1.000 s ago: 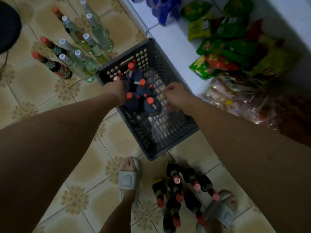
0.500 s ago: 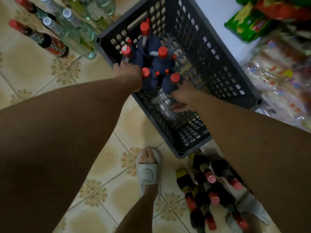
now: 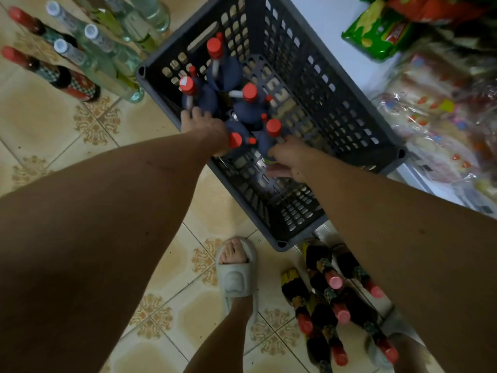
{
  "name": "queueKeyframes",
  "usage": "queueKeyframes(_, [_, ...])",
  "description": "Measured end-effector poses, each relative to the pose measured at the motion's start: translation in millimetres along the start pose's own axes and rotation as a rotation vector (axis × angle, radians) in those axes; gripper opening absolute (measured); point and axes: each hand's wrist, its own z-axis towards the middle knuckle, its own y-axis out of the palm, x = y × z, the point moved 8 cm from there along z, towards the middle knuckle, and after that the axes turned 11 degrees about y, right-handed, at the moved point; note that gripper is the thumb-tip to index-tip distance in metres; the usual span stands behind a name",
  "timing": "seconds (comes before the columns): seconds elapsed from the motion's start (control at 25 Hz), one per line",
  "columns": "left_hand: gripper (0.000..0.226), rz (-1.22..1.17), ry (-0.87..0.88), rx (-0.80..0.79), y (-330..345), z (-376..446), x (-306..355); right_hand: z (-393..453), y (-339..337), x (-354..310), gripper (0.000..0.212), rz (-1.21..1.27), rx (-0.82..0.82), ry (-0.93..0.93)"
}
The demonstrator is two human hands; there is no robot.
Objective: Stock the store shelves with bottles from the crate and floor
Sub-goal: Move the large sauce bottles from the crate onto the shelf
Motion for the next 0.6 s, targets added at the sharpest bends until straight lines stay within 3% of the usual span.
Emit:
queueKeyframes(0.2, [0.045, -0.076, 0.039, 0.048, -18.6, -13.3, 16.3, -18.1, -27.1, 20.8, 0.044, -0.073, 0.000, 0.048])
queueKeyframes(0.44, [0.051, -0.273, 0.026, -0.031, -23.7, -48.8, 27.1, -60.2, -54.0, 26.0, 0.047, -0.027, -0.006, 0.022])
queueKeyframes(0.6, [0.039, -0.358, 0.058, -0.056, -42.8, -82.3, 35.1, -101.4, -72.3, 29.5, 0.046, 0.048, -0.037, -0.017])
